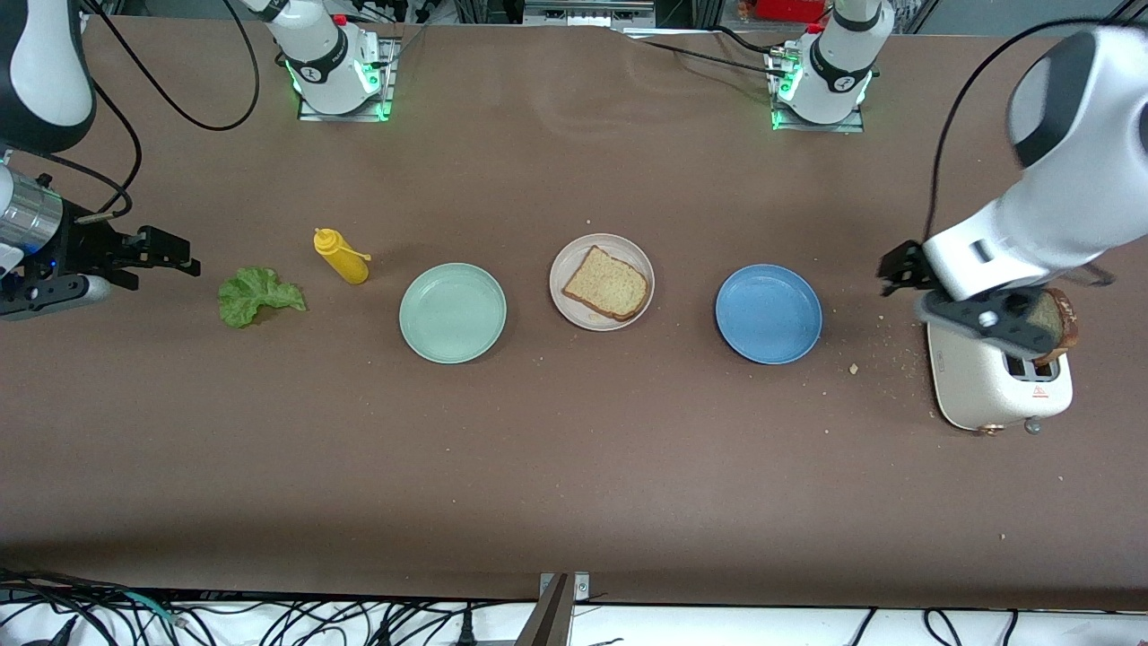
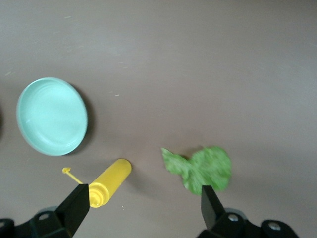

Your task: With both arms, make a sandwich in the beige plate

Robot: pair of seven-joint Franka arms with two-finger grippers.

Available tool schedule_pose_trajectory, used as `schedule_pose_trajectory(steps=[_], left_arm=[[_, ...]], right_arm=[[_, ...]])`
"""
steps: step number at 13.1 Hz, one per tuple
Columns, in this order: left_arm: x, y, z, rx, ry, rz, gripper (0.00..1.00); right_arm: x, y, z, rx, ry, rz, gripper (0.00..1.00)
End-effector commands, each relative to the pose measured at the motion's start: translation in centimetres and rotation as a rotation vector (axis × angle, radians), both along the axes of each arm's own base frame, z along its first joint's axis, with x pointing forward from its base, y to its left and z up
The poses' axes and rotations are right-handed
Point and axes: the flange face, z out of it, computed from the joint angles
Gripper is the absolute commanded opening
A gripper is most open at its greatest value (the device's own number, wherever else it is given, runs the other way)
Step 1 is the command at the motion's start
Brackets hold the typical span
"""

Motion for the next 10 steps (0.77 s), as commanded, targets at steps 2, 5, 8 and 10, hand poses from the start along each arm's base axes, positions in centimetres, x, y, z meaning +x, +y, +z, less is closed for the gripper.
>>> schedule_pose_trajectory(steps=[2, 5, 8, 10], left_arm=[[-4.7, 2.4, 3.2, -0.077, -0.027, 0.19, 1.0], [-6.7, 1.8, 4.7, -0.078, -0.047, 0.332, 1.0], [-6.4, 1.6, 4.1, -0.106, 0.015, 0.335, 1.0], [-6.5, 1.5, 4.0, -0.105, 0.02, 0.332, 1.0]], right_arm=[[-2.3, -1.2, -4.5, 0.246, -0.095, 0.26, 1.0], [-4.5, -1.7, -8.4, 0.432, -0.179, 0.415, 1.0], [-6.7, -4.0, -11.0, 0.587, -0.225, 0.563, 1.0], [-7.9, -5.9, -12.5, 0.658, -0.266, 0.67, 1.0]])
